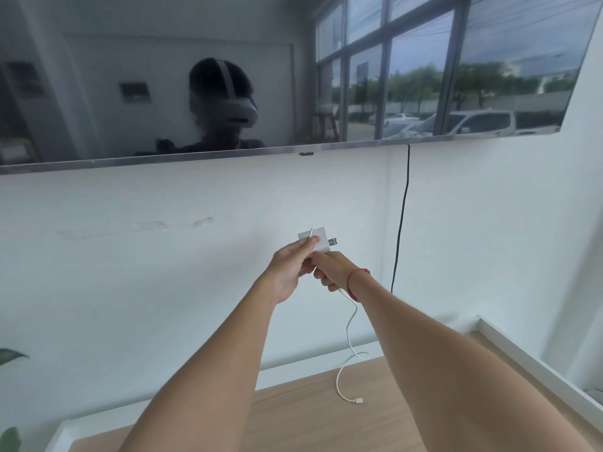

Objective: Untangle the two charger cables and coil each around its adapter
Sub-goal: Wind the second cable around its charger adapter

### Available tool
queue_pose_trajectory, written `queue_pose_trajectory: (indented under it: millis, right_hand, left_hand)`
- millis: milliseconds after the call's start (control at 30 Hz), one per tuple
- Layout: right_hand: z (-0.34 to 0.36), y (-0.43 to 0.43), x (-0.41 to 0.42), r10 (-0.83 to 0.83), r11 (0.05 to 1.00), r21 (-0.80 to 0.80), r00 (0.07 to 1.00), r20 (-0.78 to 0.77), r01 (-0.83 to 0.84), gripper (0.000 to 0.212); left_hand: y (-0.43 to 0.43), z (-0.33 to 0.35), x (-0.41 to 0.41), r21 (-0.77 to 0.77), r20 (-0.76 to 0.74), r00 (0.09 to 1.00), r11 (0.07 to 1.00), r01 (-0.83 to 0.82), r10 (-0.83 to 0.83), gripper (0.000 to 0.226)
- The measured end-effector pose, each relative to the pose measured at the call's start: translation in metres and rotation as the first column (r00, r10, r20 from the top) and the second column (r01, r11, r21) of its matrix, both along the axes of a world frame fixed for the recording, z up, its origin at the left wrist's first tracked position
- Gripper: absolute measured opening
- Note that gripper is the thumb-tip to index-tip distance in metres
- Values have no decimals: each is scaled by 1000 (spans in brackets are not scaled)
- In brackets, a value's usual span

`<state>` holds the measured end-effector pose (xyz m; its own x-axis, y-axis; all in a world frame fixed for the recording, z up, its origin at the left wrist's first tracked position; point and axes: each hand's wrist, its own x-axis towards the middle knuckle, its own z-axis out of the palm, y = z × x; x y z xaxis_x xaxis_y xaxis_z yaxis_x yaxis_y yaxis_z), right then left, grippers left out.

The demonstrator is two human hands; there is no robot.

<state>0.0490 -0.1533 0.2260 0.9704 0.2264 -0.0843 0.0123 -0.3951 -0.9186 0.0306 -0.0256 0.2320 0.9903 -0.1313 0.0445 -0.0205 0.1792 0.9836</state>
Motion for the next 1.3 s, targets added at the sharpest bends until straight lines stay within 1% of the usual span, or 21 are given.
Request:
queue_pose_trajectory:
  millis: [100,200,300,367,433,500,567,667,733,767,900,967,1033,1100,1167,1233,1267,1300]
  right_hand:
    - [-2,0,-3,5,1000,10,999,-39,-5,28]
    - [4,-5,-6,13,999,-52,999,-46,-15,32]
    - [17,-12,-5,-14,999,-42,1000,21,15,40]
    - [29,-14,-4,-34,998,-47,996,86,38,36]
    - [40,-15,-1,-91,996,-2,984,154,92,28]
    - [52,-18,1,-141,989,76,974,179,130,26]
    - [63,-22,3,-148,982,138,975,163,126,24]
    - [71,-30,7,-112,965,250,989,98,84,13]
    - [70,-34,9,-91,950,305,993,78,63,11]
    - [68,-35,10,-94,945,321,992,80,63,10]
    - [60,-35,11,-108,901,428,992,59,72,10]
    - [58,-35,12,-102,893,445,993,57,66,10]
    - [56,-36,13,-125,889,451,990,71,80,12]
    - [53,-35,15,-209,900,409,972,105,149,13]
    - [47,-32,16,-310,907,349,936,169,237,16]
    - [40,-27,16,-392,858,421,904,169,294,18]
    - [38,-24,16,-406,835,462,901,150,299,16]
    - [36,-20,15,-400,831,470,906,134,298,13]
  left_hand:
    - [-3,-5,4,56,46,994,994,-98,96,17]
    - [0,-6,9,161,111,974,963,-214,198,20]
    - [5,-8,11,226,144,970,948,-225,196,21]
    - [5,-8,9,254,132,977,947,-197,167,18]
    - [3,-7,7,228,97,985,960,-164,146,17]
    - [1,-6,5,133,29,990,981,-138,136,19]
    - [2,-5,3,60,-24,992,991,-121,123,20]
    - [2,-6,-1,18,-38,996,997,-79,79,31]
    - [1,-5,-2,19,-23,997,997,-69,69,35]
    - [0,-4,-3,34,-7,997,997,-74,74,34]
    - [-2,3,-6,158,68,995,984,-81,71,13]
    - [-2,5,-7,193,76,995,978,-79,65,10]
    - [-3,9,-8,184,65,996,980,-72,61,10]
    - [-4,16,-9,138,36,999,990,-39,34,15]
    - [-6,26,-10,67,20,1000,998,7,-8,16]
    - [-6,34,-10,12,23,1000,1000,12,-13,21]
    - [-6,36,-9,2,29,1000,1000,-1,0,24]
    - [-6,37,-9,2,35,999,1000,-14,14,27]
